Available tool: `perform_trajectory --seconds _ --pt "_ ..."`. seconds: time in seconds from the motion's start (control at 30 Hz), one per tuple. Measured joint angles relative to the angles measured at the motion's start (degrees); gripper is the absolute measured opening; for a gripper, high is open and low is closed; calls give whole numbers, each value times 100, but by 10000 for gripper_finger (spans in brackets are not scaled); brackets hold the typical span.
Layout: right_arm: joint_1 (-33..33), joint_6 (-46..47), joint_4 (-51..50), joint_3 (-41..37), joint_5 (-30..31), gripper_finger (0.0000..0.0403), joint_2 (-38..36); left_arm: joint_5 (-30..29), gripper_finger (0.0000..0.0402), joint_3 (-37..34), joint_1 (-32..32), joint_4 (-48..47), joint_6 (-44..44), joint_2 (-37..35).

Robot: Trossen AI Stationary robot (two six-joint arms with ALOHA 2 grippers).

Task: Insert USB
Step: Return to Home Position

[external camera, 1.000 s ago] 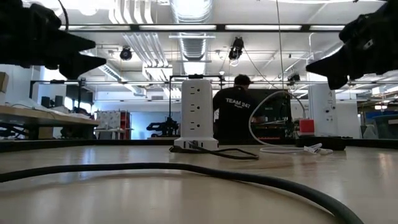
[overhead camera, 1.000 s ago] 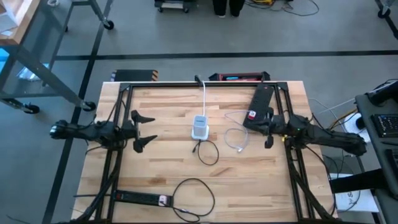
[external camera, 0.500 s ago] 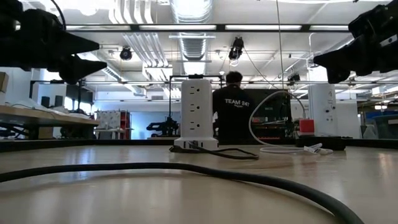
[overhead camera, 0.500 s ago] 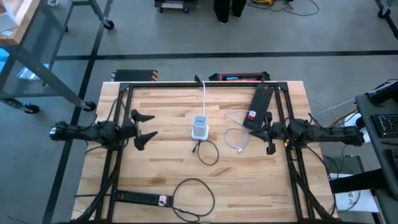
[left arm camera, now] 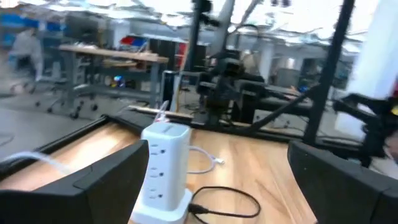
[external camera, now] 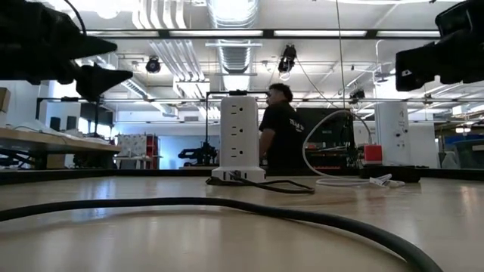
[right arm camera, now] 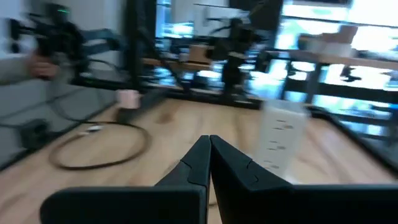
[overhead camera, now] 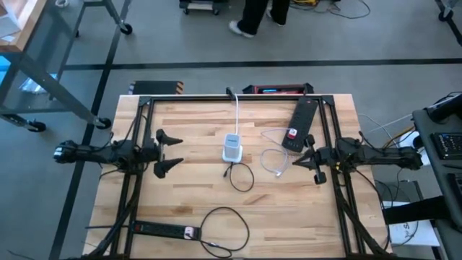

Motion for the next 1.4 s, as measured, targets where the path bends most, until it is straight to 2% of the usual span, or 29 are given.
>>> perform_trajectory --seconds 0.1,0.3,0.47,0.73,1.2,1.4 --pt "36 155 32 -1 -263 0 13 179 367 0 0 131 275 137" --pt "33 67 2 -1 145 0 80 161 367 0 0 93 298 363" --pt "33 389 8 -1 163 0 80 159 375 0 0 96 298 552" --pt "33 413 8 -1 165 0 80 155 384 -2 0 97 298 819" --pt "33 414 12 -1 165 0 80 152 363 -2 0 100 298 1171" --pt "33 414 14 -1 166 0 80 152 367 -2 0 98 298 1288"
